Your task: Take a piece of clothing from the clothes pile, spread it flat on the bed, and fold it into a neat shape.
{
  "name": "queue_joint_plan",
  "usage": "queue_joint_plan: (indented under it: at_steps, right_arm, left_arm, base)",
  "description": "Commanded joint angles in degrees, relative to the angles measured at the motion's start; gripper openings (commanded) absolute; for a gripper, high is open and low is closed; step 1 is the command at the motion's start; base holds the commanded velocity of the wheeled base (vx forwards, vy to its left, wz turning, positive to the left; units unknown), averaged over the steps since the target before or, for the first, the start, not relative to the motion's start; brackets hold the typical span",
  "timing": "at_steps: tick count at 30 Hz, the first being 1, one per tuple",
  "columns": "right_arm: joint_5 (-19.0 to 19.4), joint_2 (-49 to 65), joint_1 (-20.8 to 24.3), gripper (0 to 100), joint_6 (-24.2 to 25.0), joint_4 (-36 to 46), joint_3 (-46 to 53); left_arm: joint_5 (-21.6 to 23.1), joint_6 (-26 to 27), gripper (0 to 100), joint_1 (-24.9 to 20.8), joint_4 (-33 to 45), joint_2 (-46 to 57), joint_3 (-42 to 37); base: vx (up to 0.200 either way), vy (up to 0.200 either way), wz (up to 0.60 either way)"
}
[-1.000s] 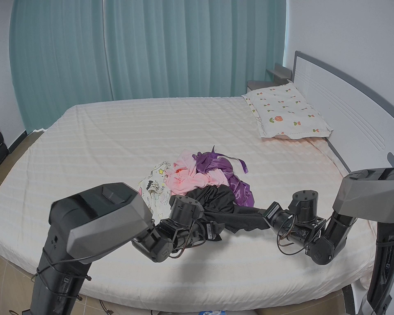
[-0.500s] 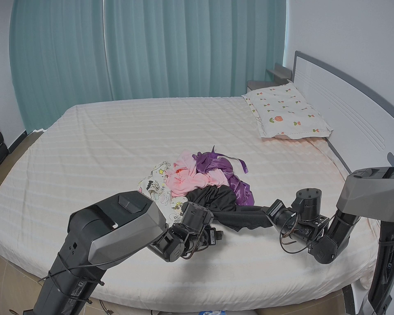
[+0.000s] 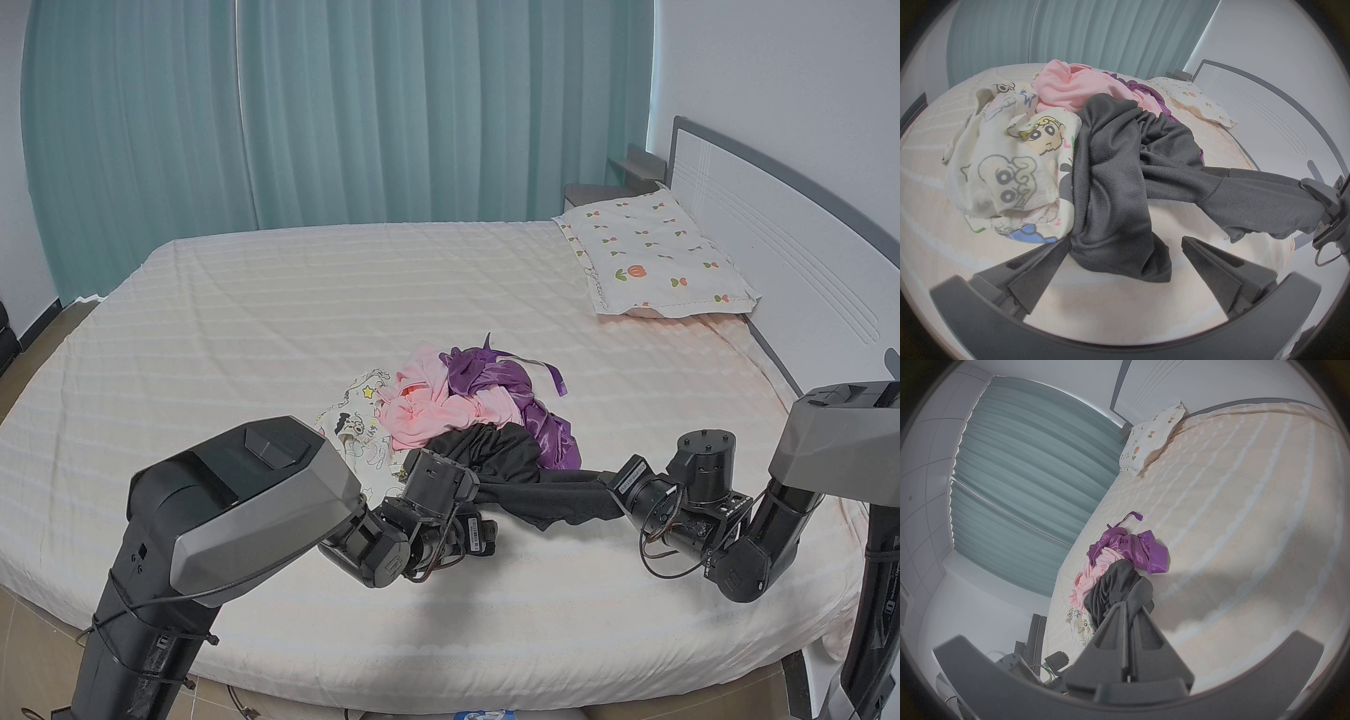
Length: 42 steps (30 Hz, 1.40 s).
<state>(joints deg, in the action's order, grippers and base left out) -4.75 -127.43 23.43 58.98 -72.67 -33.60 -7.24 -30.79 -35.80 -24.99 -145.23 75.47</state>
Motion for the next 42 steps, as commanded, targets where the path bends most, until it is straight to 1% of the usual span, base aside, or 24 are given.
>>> queue_joint_plan:
  at_steps: [1,6,8,11,12,18,22,27,28,29,31,33,37,38,39,40,41,42]
  right_arm:
    - [0.0,-0.1,0.0,0,-0.1,0.0,0.0]
    - [0.0,-0.4,0.2,0,-0.1,0.0,-0.1]
    - [0.0,-0.4,0.1,0,-0.1,0.0,-0.2]
    - [0.0,-0.4,0.1,0,-0.1,0.0,-0.2]
    - [0.0,-0.4,0.1,0,-0.1,0.0,-0.2]
    - [0.0,-0.4,0.1,0,-0.1,0.0,-0.4]
    - [0.2,0.0,0.1,0,0.0,-0.5,-0.3]
    - [0.8,0.9,0.3,0,0.0,-7.6,2.6]
    - [1.2,2.3,0.6,0,-0.1,-10.0,3.7]
    - [1.6,3.2,0.7,0,-0.1,-11.0,4.2]
    - [2.6,6.3,0.7,0,-0.5,-11.5,4.4]
    - [4.0,12.2,0.5,0,-1.8,-11.1,4.2]
    - [7.0,20.8,0.2,0,-4.9,-10.7,2.5]
    - [7.0,20.8,0.2,0,-4.9,-10.7,2.5]
    - [8.0,23.7,0.1,0,-7.1,-9.6,1.0]
    - [8.2,24.7,0.0,0,-8.1,-8.8,-0.2]
    - [8.2,24.7,0.0,0,-8.1,-8.8,-0.2]
    - [8.2,26.4,-0.1,0,-10.1,-6.5,-2.9]
  left_arm:
    - [-0.1,0.1,100,-0.1,0.3,1.3,-0.2]
    - [-0.6,0.1,100,-0.1,0.3,0.0,1.0]
    - [-2.7,0.0,100,-0.6,0.3,-2.3,3.1]
    - [-4.0,0.1,100,-0.8,0.6,-4.0,5.4]
    - [-4.2,0.3,0,-0.8,1.0,-4.3,5.8]
    - [-4.9,-0.1,0,-0.8,4.2,-4.1,5.2]
    - [-5.0,-1.0,0,-0.8,4.7,-2.9,3.6]
    - [-3.9,-5.9,0,0.4,4.1,4.8,-2.4]
    - [-2.2,-8.0,0,0.6,3.2,8.9,-5.2]
    - [-0.6,-8.8,0,0.8,2.7,11.4,-6.7]
    - [2.1,-10.3,0,1.4,1.4,17.3,-10.0]
    - [3.6,-11.8,0,1.5,0.2,24.2,-13.2]
    - [2.8,-11.9,0,2.1,-1.6,32.7,-15.6]
    - [2.8,-11.9,0,2.1,-1.6,32.7,-15.6]
    - [2.7,-12.1,0,2.8,-2.3,37.5,-15.9]
    - [2.8,-12.2,0,3.5,-2.3,39.6,-15.9]
    - [2.8,-12.2,0,3.5,-2.3,39.6,-15.9]
    - [2.8,-12.1,0,4.5,-2.4,43.2,-15.9]
  base:
    - [0.0,0.0,0.0]
    - [0.0,0.0,0.0]
    - [0.0,0.0,0.0]
    - [0.0,0.0,0.0]
    - [0.0,0.0,0.0]
    - [0.0,0.0,0.0]
    - [0.0,0.0,0.0]
    - [0.0,0.0,0.0]
    - [0.0,0.0,0.0]
    - [0.0,0.0,0.0]
    - [0.0,0.0,0.0]
    - [0.0,0.0,0.0]
    - [0.0,0.0,0.0]
    - [0.0,0.0,0.0]
    - [0.0,0.0,0.0]
    - [0.0,0.0,0.0]
    - [0.0,0.0,0.0]
    - [0.0,0.0,0.0]
